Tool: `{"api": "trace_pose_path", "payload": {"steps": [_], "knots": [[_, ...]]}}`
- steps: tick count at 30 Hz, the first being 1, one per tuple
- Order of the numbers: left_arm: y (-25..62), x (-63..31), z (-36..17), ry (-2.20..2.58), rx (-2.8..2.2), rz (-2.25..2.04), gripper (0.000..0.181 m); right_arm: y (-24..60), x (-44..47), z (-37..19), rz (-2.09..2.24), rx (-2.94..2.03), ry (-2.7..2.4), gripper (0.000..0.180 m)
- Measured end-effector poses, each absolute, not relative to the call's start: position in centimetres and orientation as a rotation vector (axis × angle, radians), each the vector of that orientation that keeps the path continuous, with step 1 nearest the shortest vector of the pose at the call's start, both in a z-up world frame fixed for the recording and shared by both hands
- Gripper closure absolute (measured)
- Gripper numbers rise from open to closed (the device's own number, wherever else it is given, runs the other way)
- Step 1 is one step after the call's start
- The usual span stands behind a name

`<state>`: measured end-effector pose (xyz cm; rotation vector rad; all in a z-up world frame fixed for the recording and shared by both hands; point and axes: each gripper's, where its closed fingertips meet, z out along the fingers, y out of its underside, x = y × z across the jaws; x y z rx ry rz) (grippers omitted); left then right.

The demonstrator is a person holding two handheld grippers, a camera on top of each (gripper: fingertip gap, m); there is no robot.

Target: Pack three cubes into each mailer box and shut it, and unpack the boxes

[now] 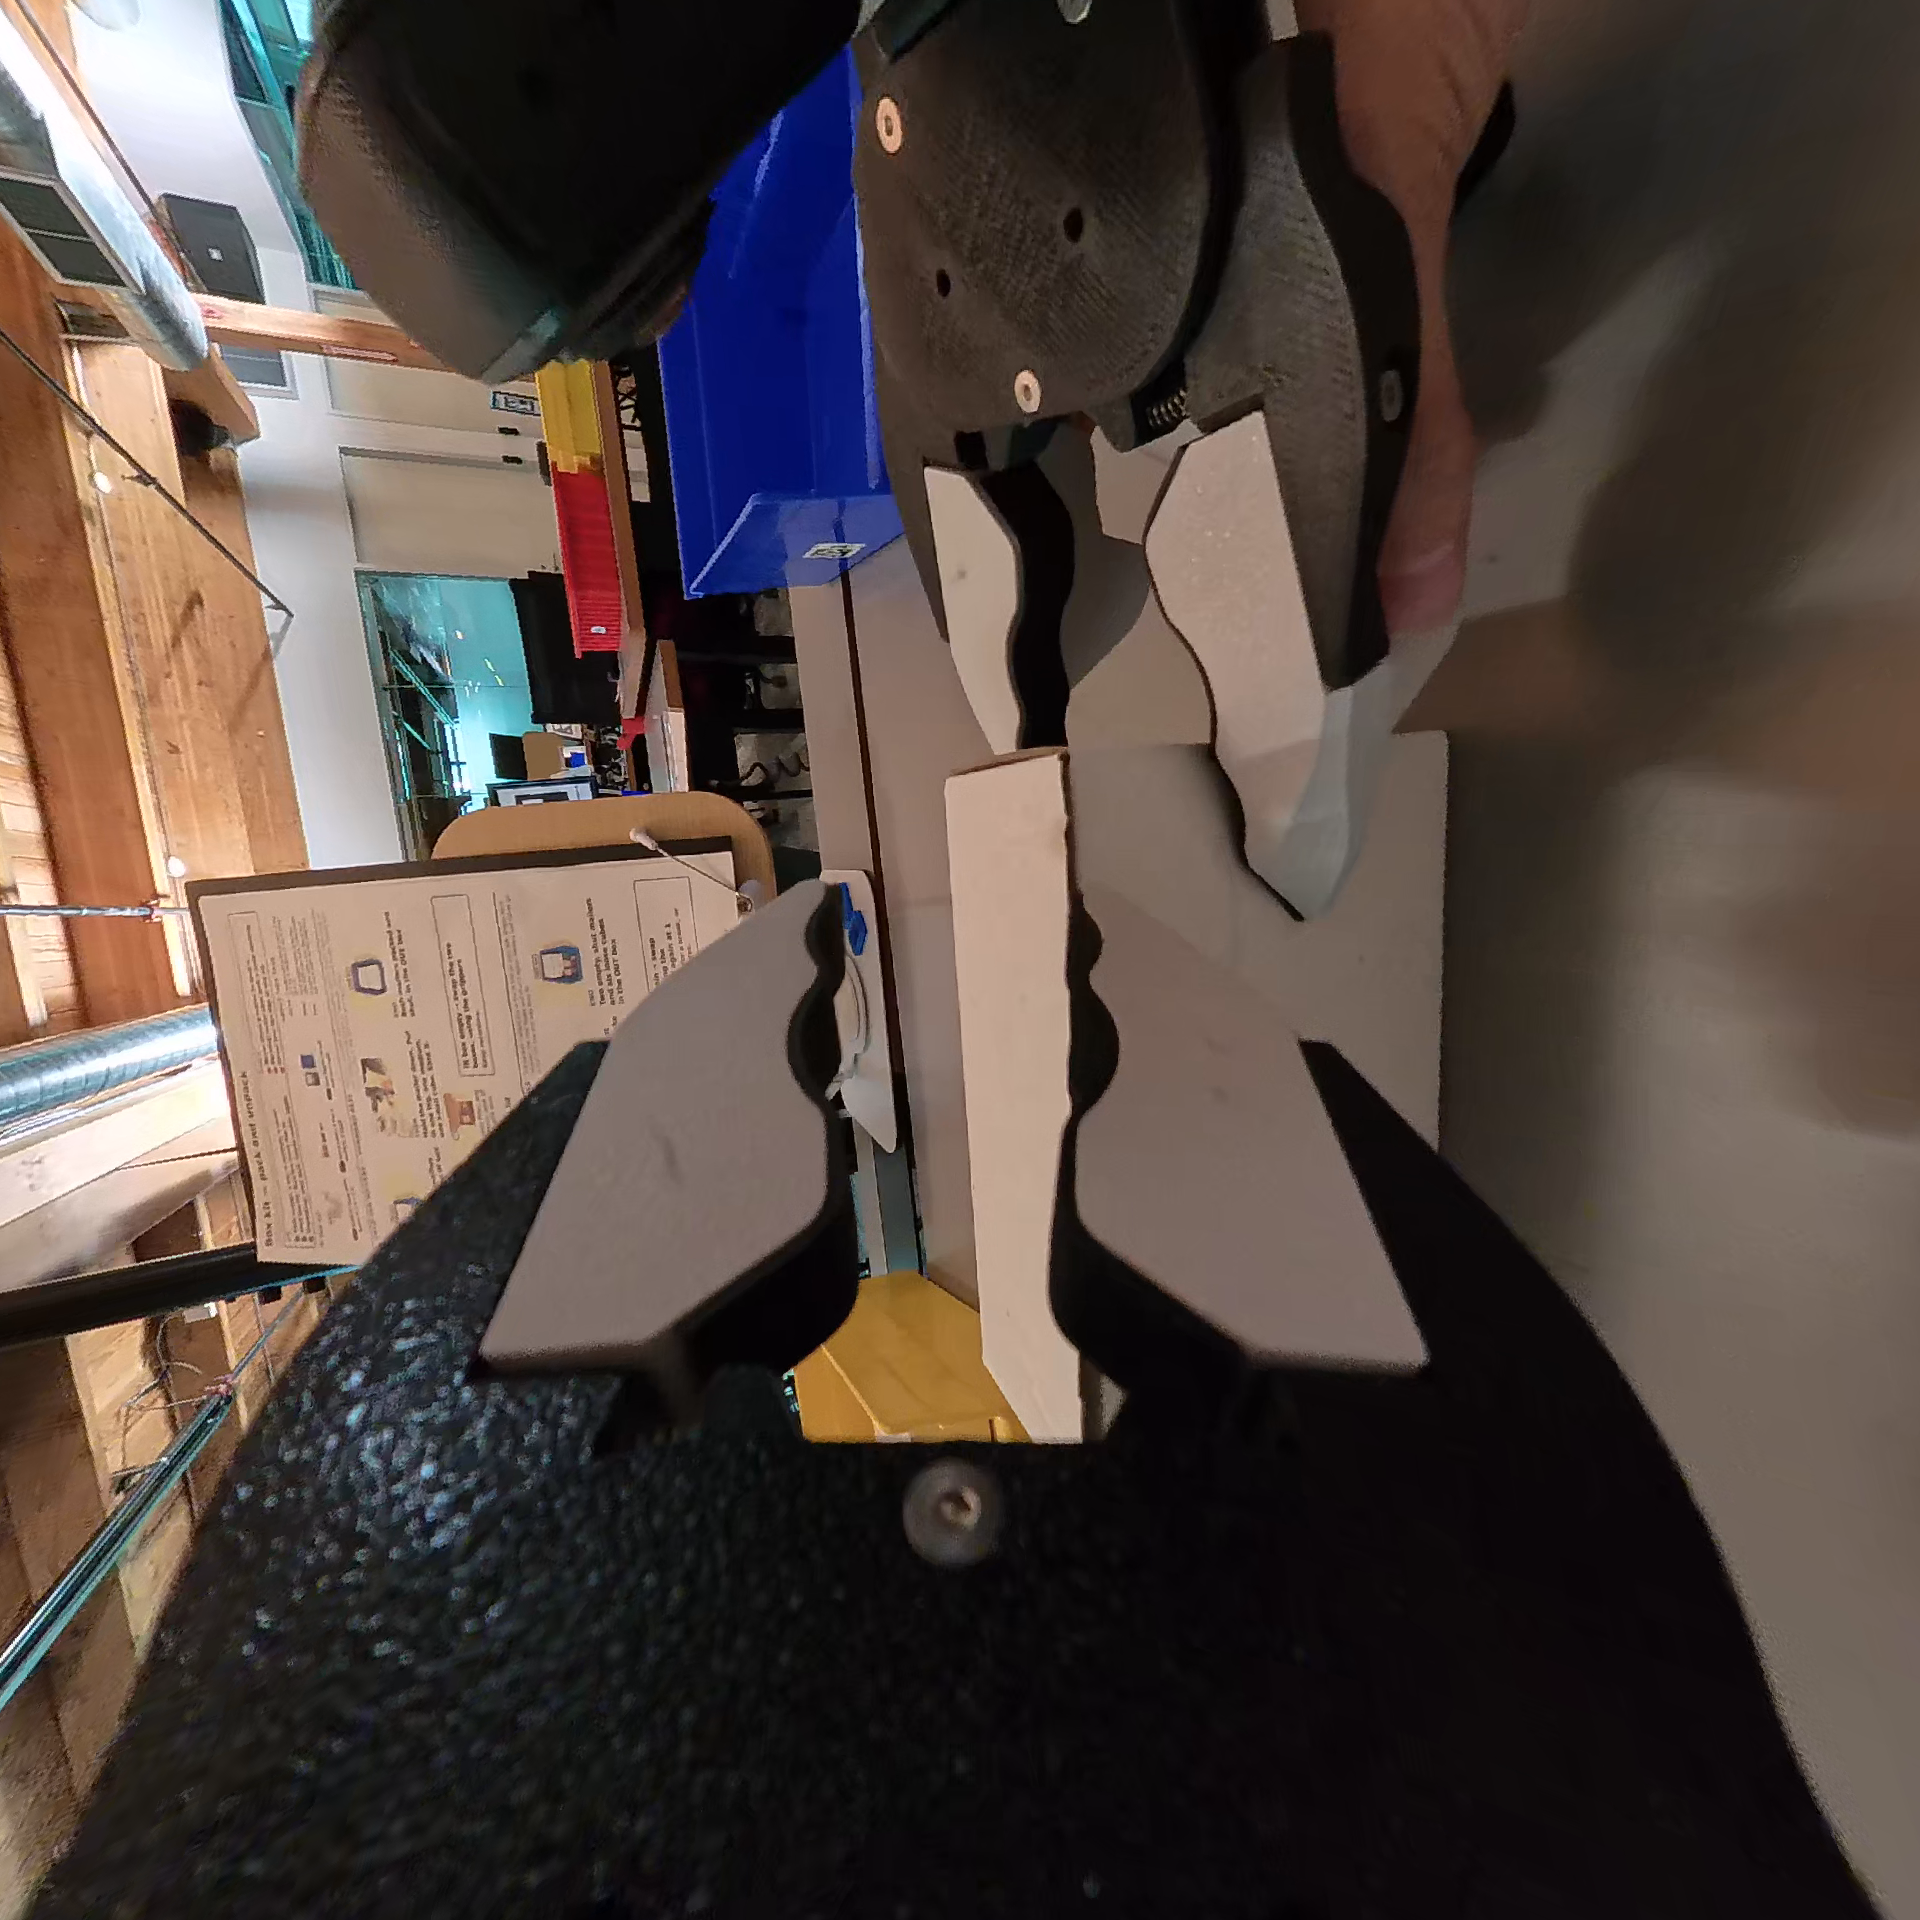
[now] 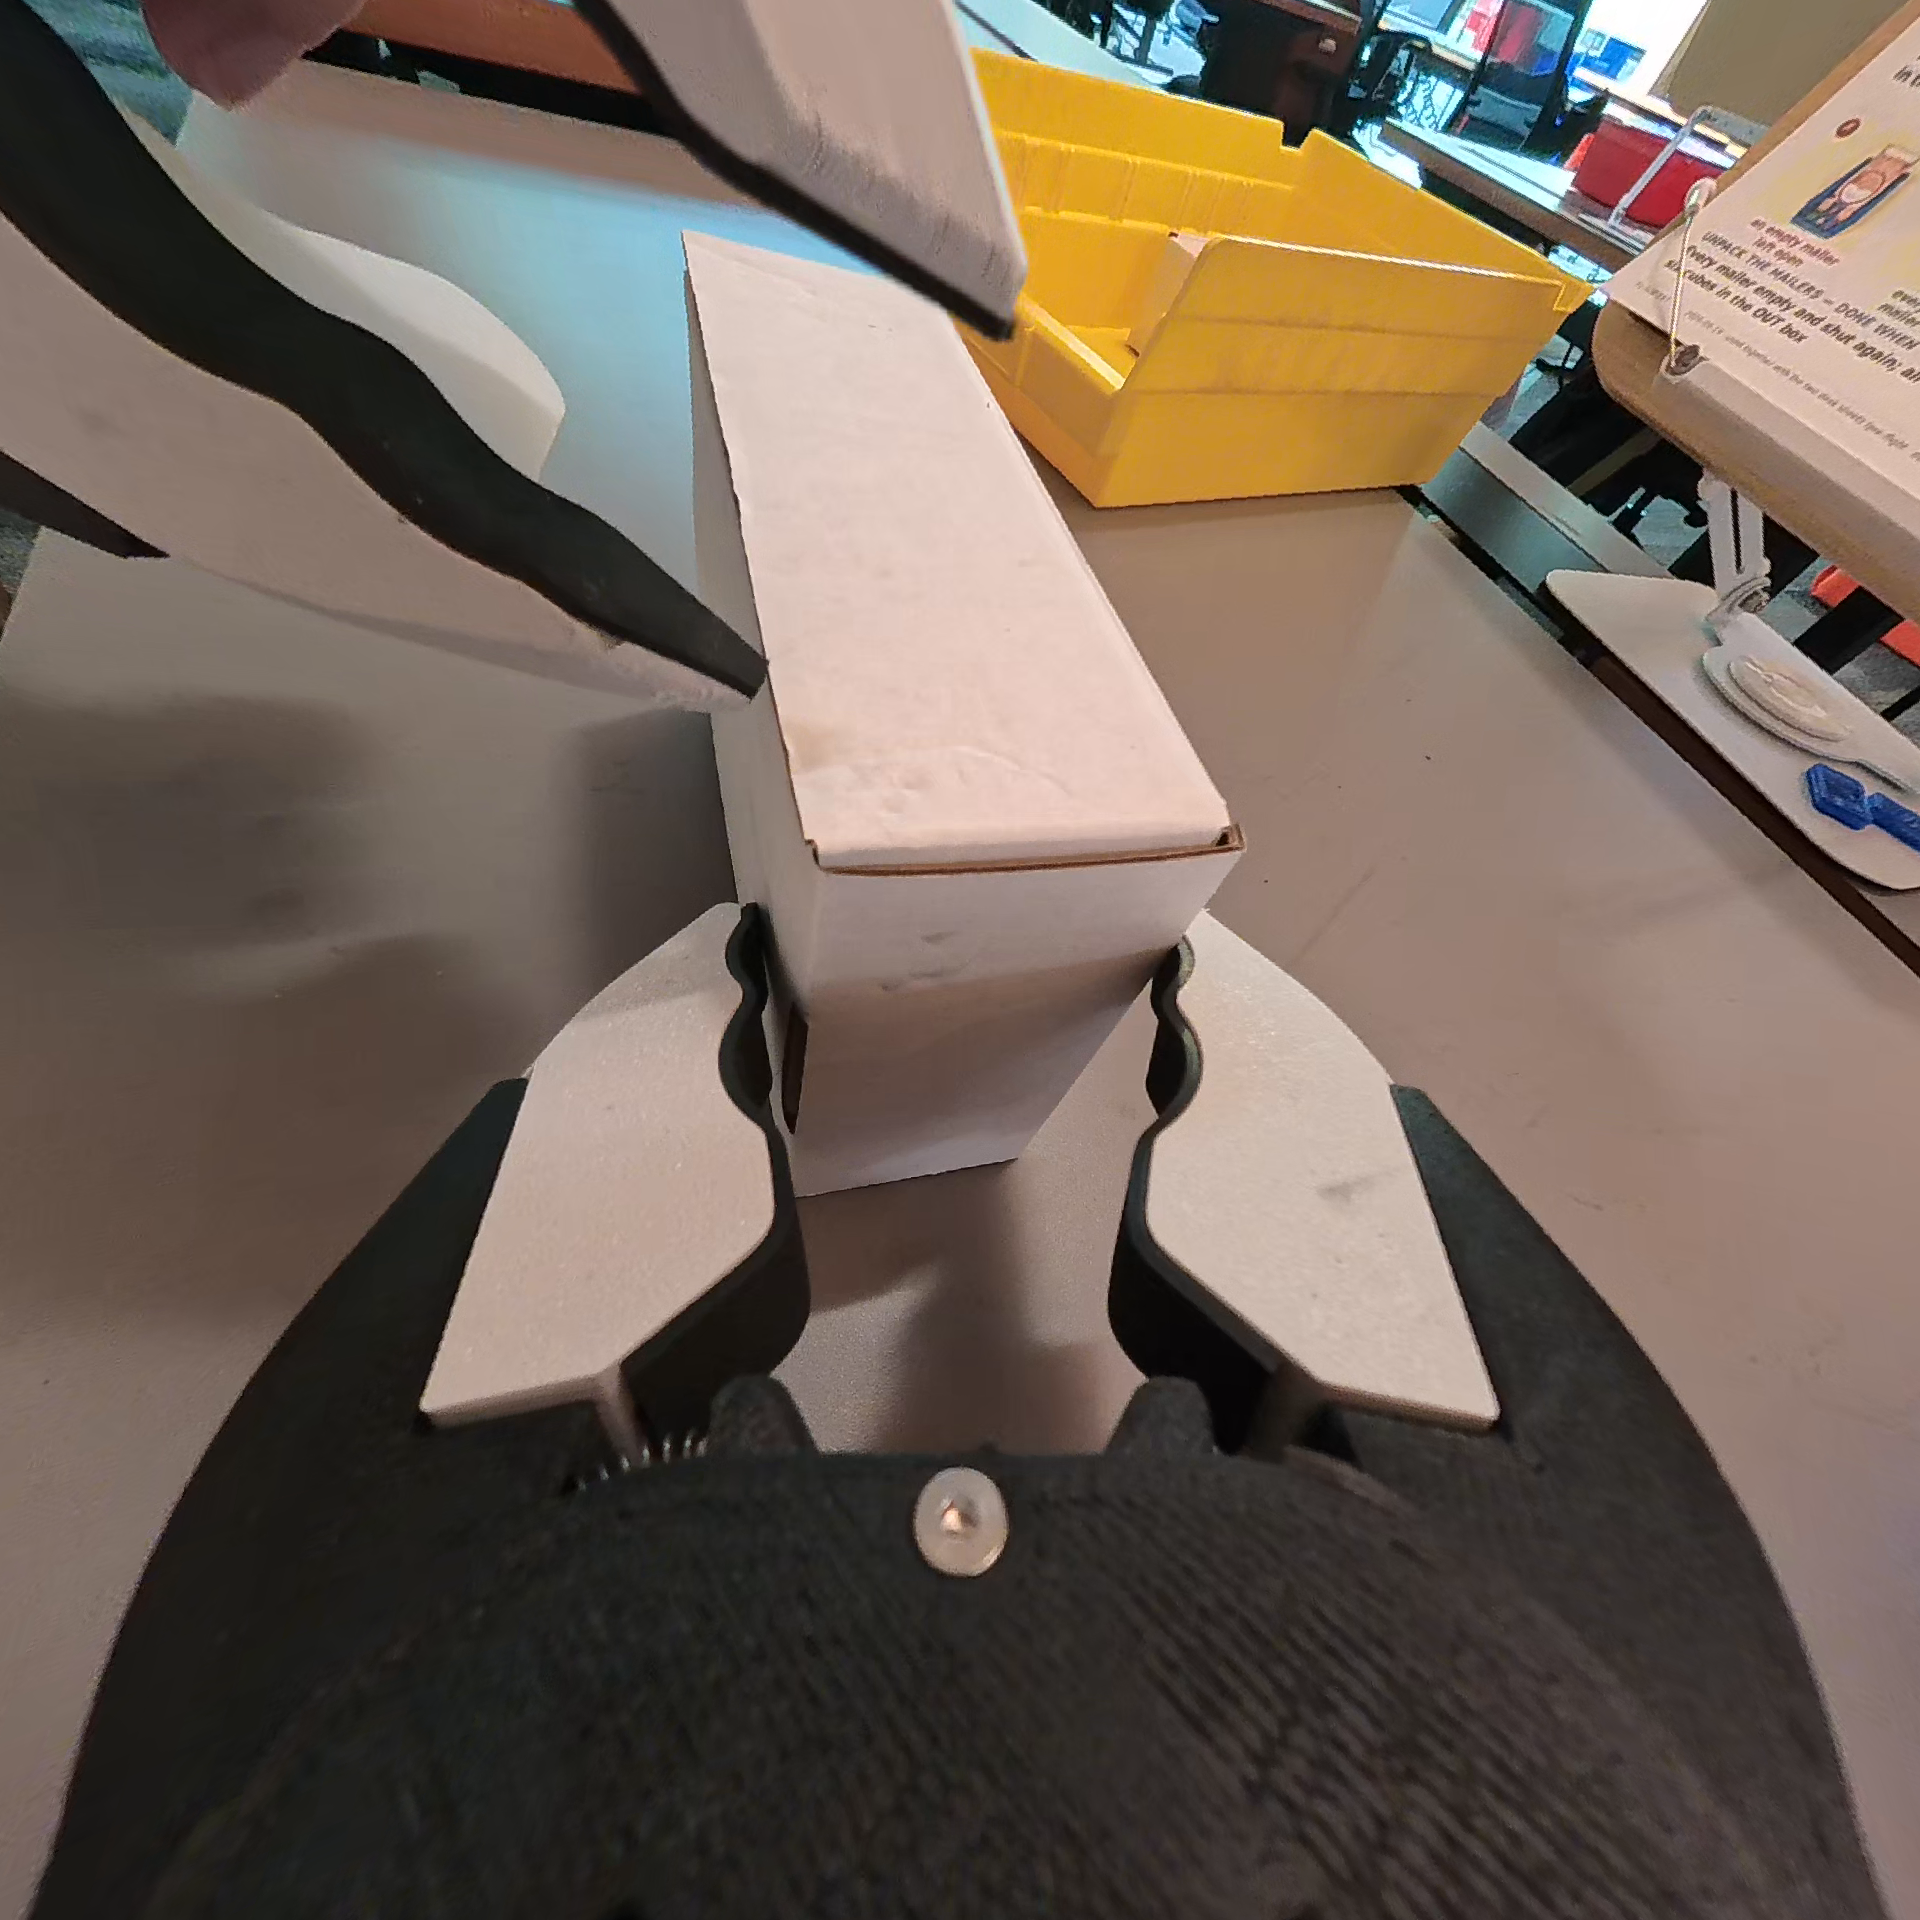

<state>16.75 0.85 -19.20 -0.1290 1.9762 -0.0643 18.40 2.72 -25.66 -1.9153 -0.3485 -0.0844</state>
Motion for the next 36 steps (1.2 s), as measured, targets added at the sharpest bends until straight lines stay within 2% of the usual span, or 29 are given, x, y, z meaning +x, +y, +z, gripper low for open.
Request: {"api": "trace_pose_path", "payload": {"steps": [9,19,31,36], "knots": [[0.8,16.9,-19.4,1.993,-0.141,-0.066,0.141,2.7,18.4,-25.7,-0.085,-1.916,-0.349,0.108],[1.3,17.3,-18.5,2.027,-0.290,-0.157,0.125,2.7,18.3,-25.7,-0.097,-1.910,-0.368,0.109],[1.6,17.3,-17.6,1.882,-0.287,-0.099,0.120,2.7,18.3,-25.9,-0.080,-1.928,-0.350,0.109],[1.1,16.8,-18.9,1.935,-0.182,-0.063,0.137,2.7,18.3,-25.8,-0.084,-1.926,-0.354,0.109]]}}
